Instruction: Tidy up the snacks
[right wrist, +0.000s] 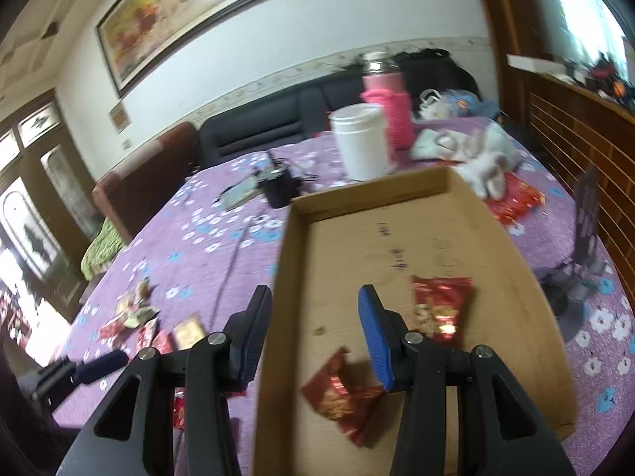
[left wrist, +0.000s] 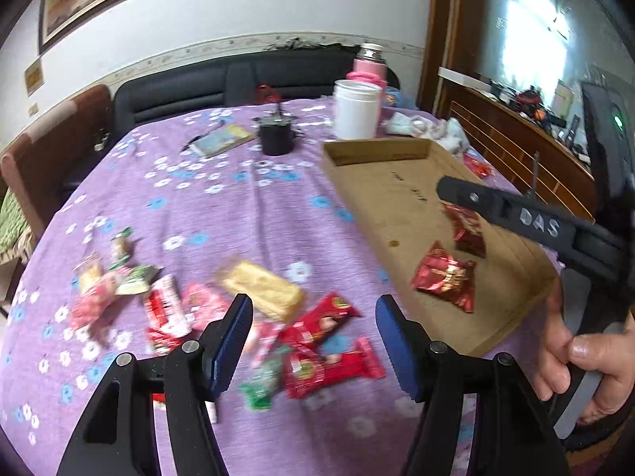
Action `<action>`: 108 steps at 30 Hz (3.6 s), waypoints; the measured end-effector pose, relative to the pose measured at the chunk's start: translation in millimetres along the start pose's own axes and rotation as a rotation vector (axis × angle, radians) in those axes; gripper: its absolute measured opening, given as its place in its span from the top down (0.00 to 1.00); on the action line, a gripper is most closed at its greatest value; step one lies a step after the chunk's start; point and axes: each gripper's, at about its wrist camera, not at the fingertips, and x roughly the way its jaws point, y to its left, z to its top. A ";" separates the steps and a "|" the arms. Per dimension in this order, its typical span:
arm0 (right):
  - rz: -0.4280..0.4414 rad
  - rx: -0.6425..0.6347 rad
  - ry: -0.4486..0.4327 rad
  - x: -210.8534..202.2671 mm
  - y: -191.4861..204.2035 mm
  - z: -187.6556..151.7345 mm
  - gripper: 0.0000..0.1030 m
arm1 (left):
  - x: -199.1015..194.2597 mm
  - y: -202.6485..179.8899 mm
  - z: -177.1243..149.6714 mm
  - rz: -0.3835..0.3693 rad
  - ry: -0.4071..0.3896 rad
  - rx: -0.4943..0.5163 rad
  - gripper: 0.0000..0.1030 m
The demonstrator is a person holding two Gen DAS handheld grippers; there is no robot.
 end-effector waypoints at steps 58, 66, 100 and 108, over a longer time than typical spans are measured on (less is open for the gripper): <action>0.289 -0.337 0.367 50.7 101.8 -69.4 0.37 | 12.8 179.2 -4.4 0.243 0.042 -0.186 0.73; 0.258 -0.582 0.433 42.1 120.8 -100.0 0.47 | 3.6 164.2 4.1 0.214 0.032 -0.154 0.74; 0.335 -0.613 0.346 26.3 135.9 -97.0 0.83 | 54.9 206.5 -14.3 0.417 0.122 -0.202 0.89; 0.363 -0.457 0.322 28.5 118.6 -77.2 0.83 | 53.1 230.4 -14.5 0.246 0.138 -0.344 0.24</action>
